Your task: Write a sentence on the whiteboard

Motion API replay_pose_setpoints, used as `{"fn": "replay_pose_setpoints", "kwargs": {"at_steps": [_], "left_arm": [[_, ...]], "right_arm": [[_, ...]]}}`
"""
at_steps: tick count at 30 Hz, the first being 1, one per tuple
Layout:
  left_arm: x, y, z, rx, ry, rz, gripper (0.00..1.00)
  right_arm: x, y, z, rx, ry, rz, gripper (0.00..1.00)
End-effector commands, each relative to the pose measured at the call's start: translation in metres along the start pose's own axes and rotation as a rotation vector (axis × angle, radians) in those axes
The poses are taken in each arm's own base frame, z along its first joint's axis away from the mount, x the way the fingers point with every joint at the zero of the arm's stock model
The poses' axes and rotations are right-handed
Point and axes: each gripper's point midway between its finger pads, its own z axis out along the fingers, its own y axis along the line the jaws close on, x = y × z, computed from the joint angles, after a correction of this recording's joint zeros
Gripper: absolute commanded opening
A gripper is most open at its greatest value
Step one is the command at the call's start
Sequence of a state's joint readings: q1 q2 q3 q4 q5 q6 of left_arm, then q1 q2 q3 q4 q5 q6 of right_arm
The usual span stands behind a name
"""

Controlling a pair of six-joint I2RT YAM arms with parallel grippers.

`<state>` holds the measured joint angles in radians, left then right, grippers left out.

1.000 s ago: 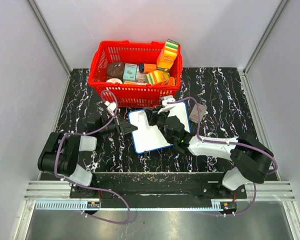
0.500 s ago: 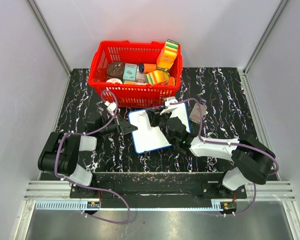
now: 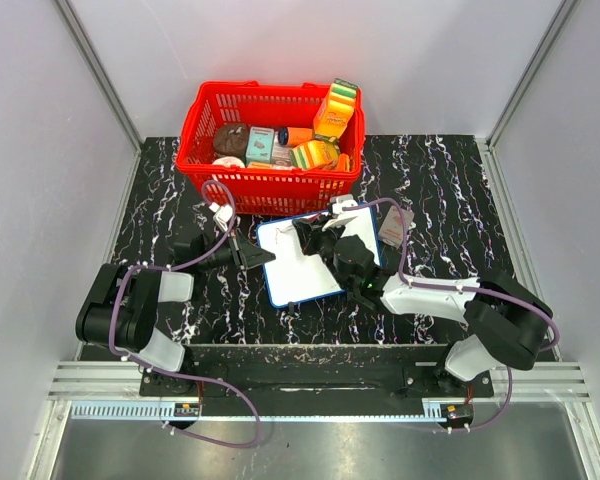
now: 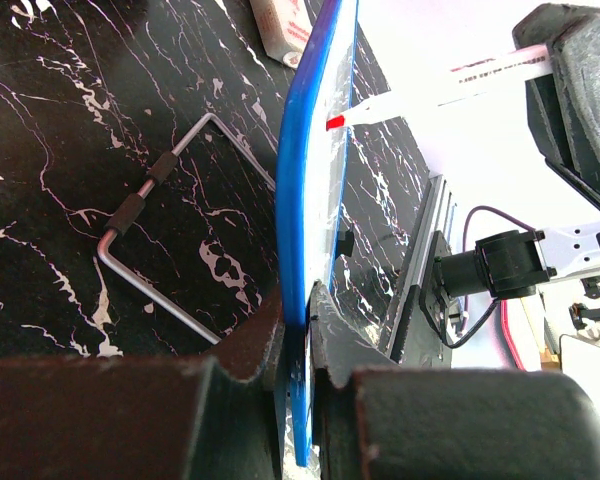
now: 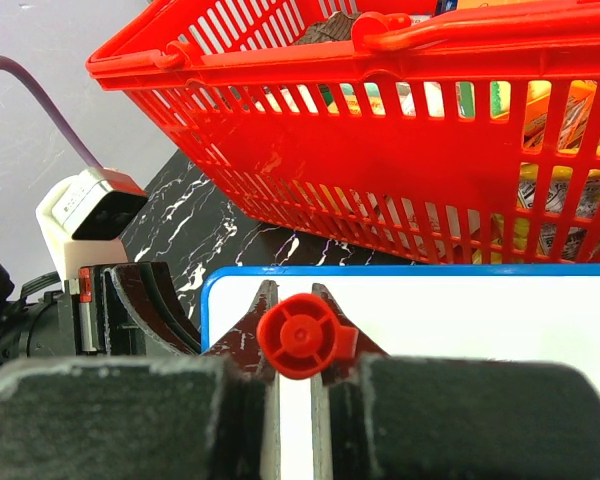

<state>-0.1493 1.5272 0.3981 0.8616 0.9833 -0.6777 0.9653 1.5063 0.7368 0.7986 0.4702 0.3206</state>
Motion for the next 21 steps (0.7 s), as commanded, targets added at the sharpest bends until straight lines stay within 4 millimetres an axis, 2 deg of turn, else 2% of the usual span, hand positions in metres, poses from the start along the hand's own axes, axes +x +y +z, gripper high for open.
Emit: {"fn": "replay_pose_setpoints", "kwargs": {"at_steps": [1, 15, 21], "left_arm": [[-0.0095, 0.0061, 0.0048, -0.017, -0.026, 0.111, 0.0], [-0.0087, 0.0057, 0.0048, -0.016, -0.024, 0.11, 0.0], [-0.0094, 0.0061, 0.0047, -0.017, -0.025, 0.111, 0.0]], "right_arm": [[0.018, -0.0115, -0.0004, 0.018, 0.054, -0.02, 0.0], [0.0229, -0.0022, -0.0024, -0.027, 0.076, 0.007, 0.0], [0.0214, -0.0094, -0.0051, 0.003, 0.069, -0.004, 0.0]]}}
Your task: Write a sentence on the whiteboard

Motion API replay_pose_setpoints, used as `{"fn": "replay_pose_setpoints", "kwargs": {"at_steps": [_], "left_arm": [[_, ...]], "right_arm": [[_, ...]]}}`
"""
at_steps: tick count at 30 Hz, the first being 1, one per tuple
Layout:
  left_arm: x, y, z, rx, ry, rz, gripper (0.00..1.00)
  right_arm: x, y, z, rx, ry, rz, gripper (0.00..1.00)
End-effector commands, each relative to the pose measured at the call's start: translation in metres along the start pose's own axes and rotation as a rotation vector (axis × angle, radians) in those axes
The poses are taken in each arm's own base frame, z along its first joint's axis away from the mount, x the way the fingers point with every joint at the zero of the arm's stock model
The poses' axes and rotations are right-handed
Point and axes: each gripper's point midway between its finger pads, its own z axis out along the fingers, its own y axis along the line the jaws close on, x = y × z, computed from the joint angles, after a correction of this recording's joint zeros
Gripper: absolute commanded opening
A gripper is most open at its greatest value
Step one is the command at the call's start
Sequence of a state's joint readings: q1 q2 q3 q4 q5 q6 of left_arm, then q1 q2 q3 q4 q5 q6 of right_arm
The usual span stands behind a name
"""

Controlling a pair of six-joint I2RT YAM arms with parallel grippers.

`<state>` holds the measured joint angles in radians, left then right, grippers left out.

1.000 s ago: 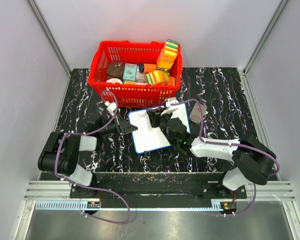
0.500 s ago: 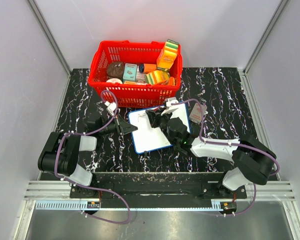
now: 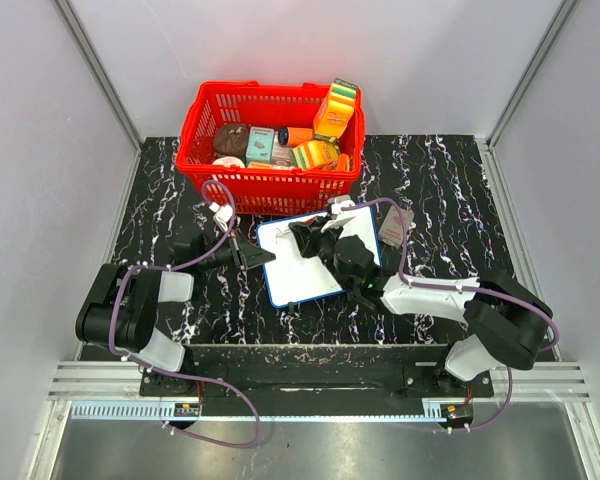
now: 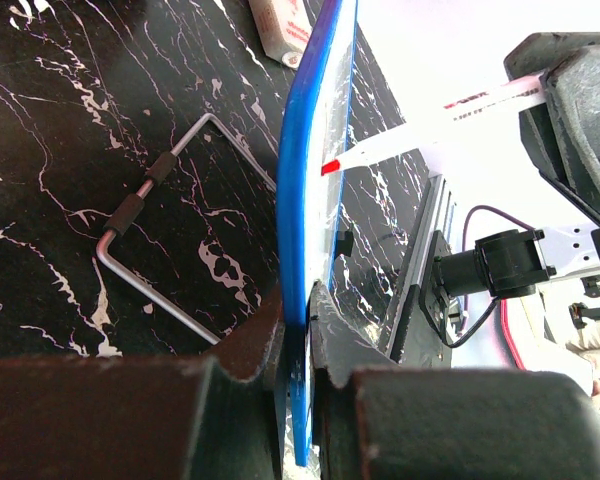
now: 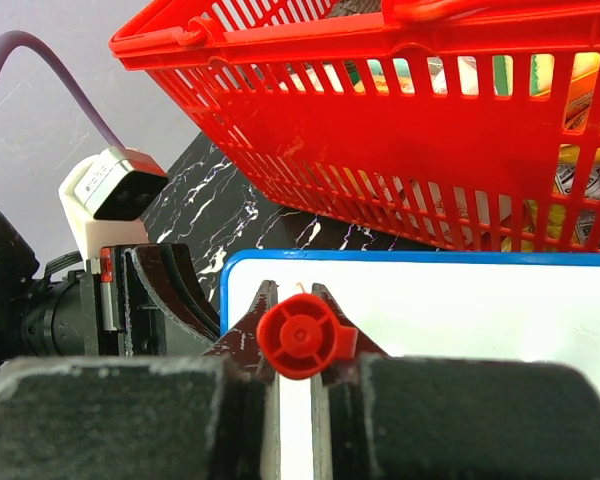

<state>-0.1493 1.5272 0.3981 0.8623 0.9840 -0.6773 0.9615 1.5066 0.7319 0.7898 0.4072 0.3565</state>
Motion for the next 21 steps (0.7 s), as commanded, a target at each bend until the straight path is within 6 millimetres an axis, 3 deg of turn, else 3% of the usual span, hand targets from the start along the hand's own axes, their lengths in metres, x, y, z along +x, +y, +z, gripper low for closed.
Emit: {"fn": "replay_pose_setpoints", "kwargs": {"at_steps": [1, 12, 21], "left_arm": [[-0.009, 0.007, 0.005, -0.02, -0.025, 0.109, 0.0], [-0.009, 0.007, 0.004, -0.021, -0.025, 0.109, 0.0], [-0.009, 0.006, 0.005, -0.022, -0.025, 0.111, 0.0]], "right_arm": [[0.01, -0.019, -0.004, 0.065, 0.026, -0.034, 0.0], [0.011, -0.033, -0.012, 0.112, 0.027, -0.06, 0.0], [0.016, -0.031, -0.016, 0.089, 0.047, -0.063, 0.0]]}}
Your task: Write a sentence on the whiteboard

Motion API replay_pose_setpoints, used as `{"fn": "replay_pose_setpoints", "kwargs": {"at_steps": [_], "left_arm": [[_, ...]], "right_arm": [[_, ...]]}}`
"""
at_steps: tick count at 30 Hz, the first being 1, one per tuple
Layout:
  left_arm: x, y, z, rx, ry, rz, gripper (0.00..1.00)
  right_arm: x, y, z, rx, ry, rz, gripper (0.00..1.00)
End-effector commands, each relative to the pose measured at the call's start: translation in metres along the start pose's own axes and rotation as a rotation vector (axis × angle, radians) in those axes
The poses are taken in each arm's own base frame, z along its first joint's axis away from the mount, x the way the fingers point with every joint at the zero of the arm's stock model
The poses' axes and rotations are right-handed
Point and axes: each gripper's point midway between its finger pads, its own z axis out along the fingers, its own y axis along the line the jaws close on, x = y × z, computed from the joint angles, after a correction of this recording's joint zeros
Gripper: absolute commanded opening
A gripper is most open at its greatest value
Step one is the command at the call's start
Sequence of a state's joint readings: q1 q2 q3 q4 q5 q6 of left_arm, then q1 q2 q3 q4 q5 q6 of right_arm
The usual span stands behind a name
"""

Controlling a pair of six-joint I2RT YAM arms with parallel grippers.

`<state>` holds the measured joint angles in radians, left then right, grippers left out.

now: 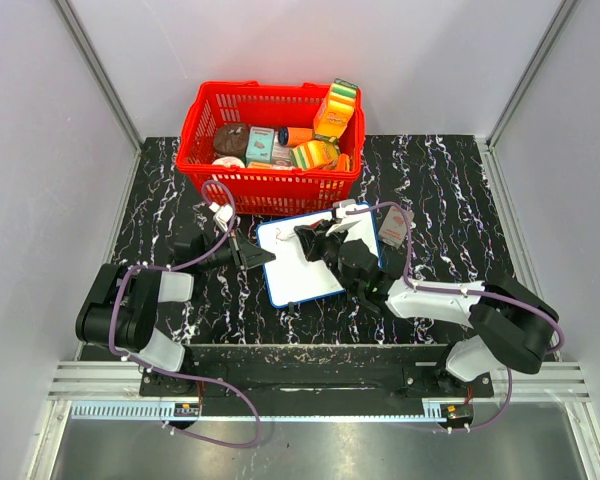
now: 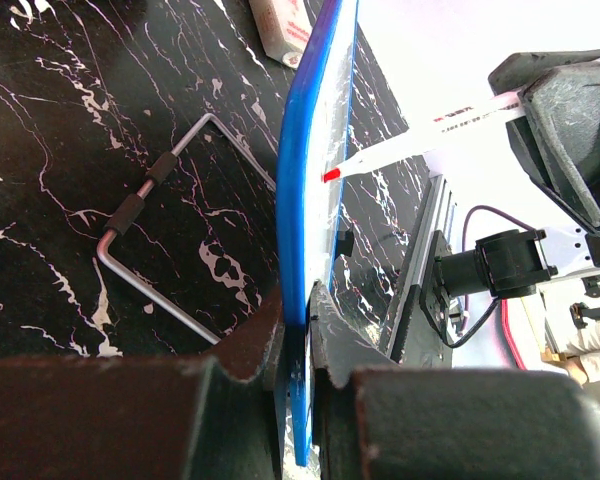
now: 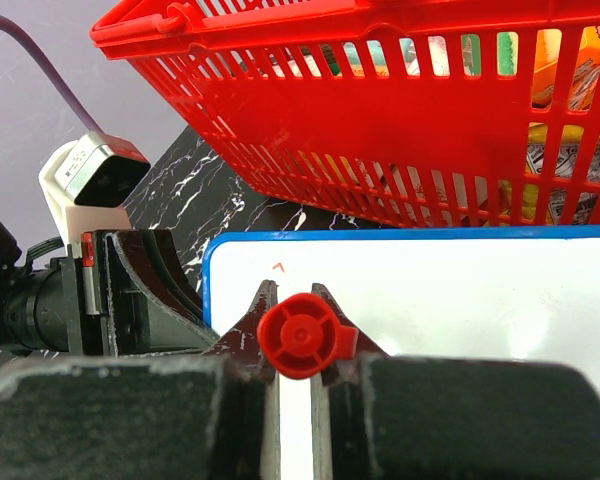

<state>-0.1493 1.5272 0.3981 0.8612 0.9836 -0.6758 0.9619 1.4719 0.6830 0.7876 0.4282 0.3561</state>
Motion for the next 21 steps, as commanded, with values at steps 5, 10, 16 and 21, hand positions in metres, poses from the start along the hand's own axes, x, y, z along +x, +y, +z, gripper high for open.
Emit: {"fn": "replay_pose_setpoints", "kwargs": {"at_steps": [5, 10, 16, 21], "left_arm": [[-0.009, 0.006, 0.005, -0.021, -0.025, 0.114, 0.0], [-0.009, 0.007, 0.005, -0.022, -0.024, 0.111, 0.0], [-0.009, 0.007, 0.005, -0.023, -0.023, 0.111, 0.0], [-0.009, 0.007, 0.005, -0.023, -0.022, 0.11, 0.0]], "right_arm": [[0.017, -0.012, -0.003, 0.027, 0.055, -0.045, 0.0], [0.021, -0.007, -0.001, -0.003, 0.066, -0.03, 0.0], [0.024, 0.0, 0.002, -0.031, 0.073, -0.007, 0.0], [0.019, 0.003, 0.005, -0.027, 0.055, 0.031, 0.0]]}}
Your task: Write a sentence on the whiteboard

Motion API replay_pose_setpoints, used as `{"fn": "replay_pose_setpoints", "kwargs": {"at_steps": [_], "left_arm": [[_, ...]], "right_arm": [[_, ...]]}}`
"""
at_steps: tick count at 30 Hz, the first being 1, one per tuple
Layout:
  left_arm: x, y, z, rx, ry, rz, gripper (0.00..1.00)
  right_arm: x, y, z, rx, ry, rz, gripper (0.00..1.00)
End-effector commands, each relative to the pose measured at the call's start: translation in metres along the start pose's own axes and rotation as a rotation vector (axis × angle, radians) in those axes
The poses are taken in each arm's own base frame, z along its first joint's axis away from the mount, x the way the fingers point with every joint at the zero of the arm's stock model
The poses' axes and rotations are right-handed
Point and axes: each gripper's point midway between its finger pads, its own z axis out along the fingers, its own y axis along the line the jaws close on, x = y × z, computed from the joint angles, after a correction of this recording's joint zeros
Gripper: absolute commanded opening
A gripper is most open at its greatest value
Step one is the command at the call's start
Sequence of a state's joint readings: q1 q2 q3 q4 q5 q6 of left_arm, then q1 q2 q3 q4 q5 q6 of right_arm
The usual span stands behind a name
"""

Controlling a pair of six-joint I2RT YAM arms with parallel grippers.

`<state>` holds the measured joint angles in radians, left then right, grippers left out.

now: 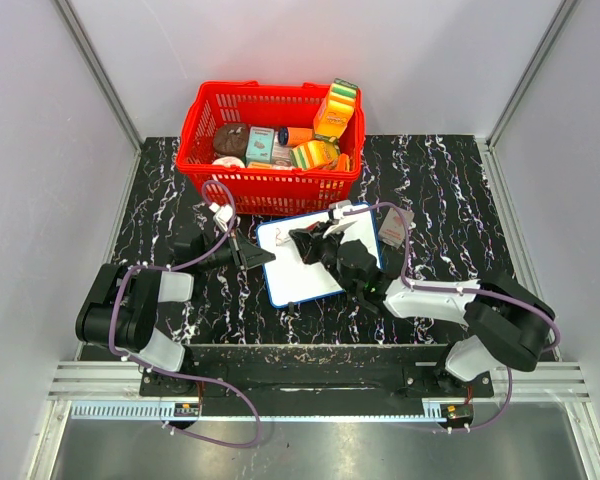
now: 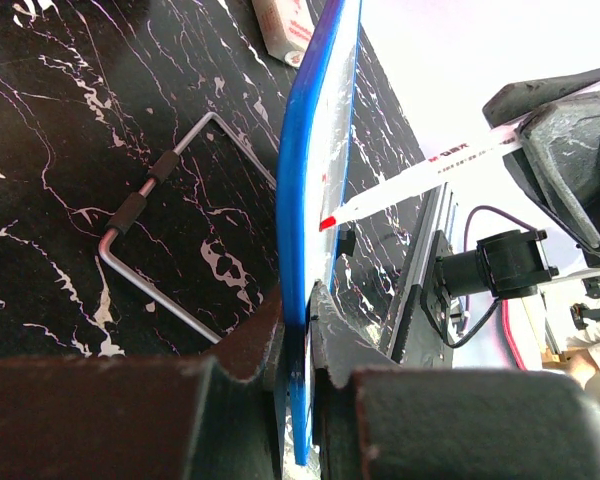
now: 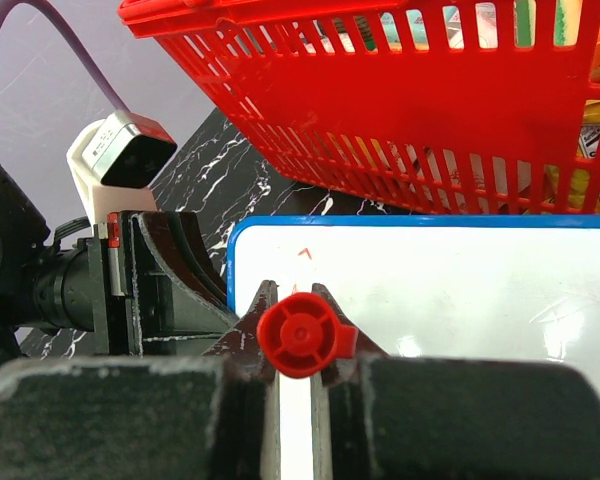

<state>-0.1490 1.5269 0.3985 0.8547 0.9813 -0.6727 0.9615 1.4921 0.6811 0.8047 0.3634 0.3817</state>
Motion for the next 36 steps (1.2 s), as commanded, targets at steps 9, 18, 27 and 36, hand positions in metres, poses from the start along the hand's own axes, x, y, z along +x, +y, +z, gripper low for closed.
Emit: {"fn": "replay_pose_setpoints", "kwargs": {"at_steps": [9, 18, 27, 36], "left_arm": [[-0.01, 0.006, 0.005, -0.022, -0.024, 0.118, 0.0], [-0.009, 0.006, 0.004, -0.024, -0.025, 0.116, 0.0], [-0.009, 0.006, 0.004, -0.026, -0.025, 0.119, 0.0], [-0.009, 0.006, 0.005, -0.029, -0.024, 0.12, 0.0]], "right_arm": [[-0.032, -0.009, -0.024, 0.006, -0.113, 0.028, 0.0], [-0.064, -0.017, -0.042, -0.003, -0.16, 0.074, 0.0], [-0.091, -0.03, -0.048, -0.041, -0.138, 0.082, 0.0], [-0.127, -0.026, -0.052, -0.044, -0.151, -0.041, 0.0]]}}
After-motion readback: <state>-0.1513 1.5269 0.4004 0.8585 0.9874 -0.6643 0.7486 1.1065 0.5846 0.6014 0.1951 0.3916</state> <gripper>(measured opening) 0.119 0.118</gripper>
